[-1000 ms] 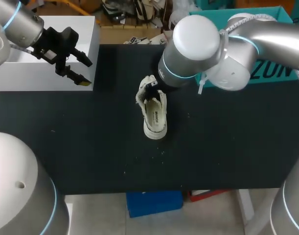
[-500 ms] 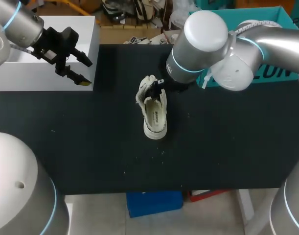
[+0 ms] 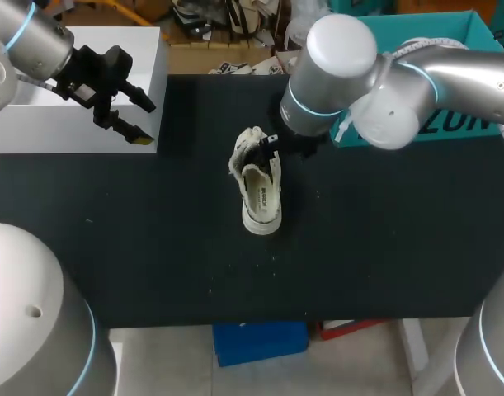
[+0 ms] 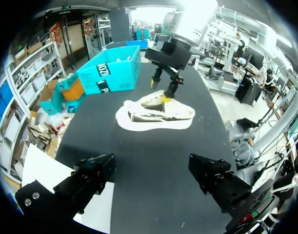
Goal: Take the shoe out of the shoebox, open the shoe tongue, remove and reinsert the insole, then place the shoe into the shoebox
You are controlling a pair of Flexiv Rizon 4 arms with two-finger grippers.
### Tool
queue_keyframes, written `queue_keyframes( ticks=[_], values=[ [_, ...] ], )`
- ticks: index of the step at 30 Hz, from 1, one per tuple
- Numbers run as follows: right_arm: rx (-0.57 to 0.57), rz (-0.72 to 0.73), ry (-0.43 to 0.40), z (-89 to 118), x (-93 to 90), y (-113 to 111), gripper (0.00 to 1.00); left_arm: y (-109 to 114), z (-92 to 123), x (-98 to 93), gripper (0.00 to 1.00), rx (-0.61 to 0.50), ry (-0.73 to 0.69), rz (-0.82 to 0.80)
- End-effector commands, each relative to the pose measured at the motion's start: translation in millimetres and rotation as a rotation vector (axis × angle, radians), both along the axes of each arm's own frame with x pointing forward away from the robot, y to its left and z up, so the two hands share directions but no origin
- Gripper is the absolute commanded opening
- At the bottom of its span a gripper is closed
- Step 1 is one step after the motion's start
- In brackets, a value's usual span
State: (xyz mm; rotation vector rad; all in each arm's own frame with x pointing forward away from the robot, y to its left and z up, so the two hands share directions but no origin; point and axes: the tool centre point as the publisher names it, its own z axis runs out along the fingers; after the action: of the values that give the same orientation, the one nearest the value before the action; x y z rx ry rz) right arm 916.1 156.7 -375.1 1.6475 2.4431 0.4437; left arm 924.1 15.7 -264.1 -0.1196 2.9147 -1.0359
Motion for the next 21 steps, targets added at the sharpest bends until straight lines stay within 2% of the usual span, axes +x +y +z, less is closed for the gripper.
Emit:
queue_keyframes(
  ticks=[1, 3, 5, 8, 15, 17, 18, 19, 21],
  values=[
    [-0.016, 0.012, 0.025, -3.8, 8.1, 1.8, 0.87, 0.2, 0.5, -0.6, 1.00, 0.003, 0.000, 0.001],
    [-0.025, 0.019, 0.037, -5.8, 9.4, 0.8, 0.91, 0.2, 0.5, -0.6, 1.00, 0.003, 0.000, 0.001],
    [-0.030, 0.028, 0.052, -8.1, 10.6, 0.6, 0.89, 0.2, 0.5, -0.6, 1.00, 0.003, 0.000, 0.001],
    [-0.041, 0.038, 0.069, -11.8, 12.5, 0.7, 0.92, 0.2, 0.5, -0.6, 1.00, 0.003, 0.000, 0.001],
    [-0.062, 0.060, 0.118, -24.3, 12.4, 4.1, 0.90, 0.2, 0.5, -0.6, 1.00, 0.003, 0.000, 0.001],
    [-0.065, 0.065, 0.132, -28.3, 11.5, 5.8, 0.86, 0.2, 0.5, -0.6, 1.00, 0.003, 0.000, 0.001],
    [-0.065, 0.066, 0.138, -30.2, 11.0, 6.5, 0.73, 0.2, 0.5, -0.6, 1.00, 0.003, 0.000, 0.001],
    [-0.067, 0.065, 0.144, -32.0, 10.4, 6.7, 0.45, 0.2, 0.5, -0.6, 1.00, 0.003, 0.000, 0.001],
    [-0.065, 0.068, 0.156, -34.9, 9.0, 7.7, 0.00, 0.2, 0.5, -0.6, 1.00, 0.003, 0.000, 0.001]
  ],
)
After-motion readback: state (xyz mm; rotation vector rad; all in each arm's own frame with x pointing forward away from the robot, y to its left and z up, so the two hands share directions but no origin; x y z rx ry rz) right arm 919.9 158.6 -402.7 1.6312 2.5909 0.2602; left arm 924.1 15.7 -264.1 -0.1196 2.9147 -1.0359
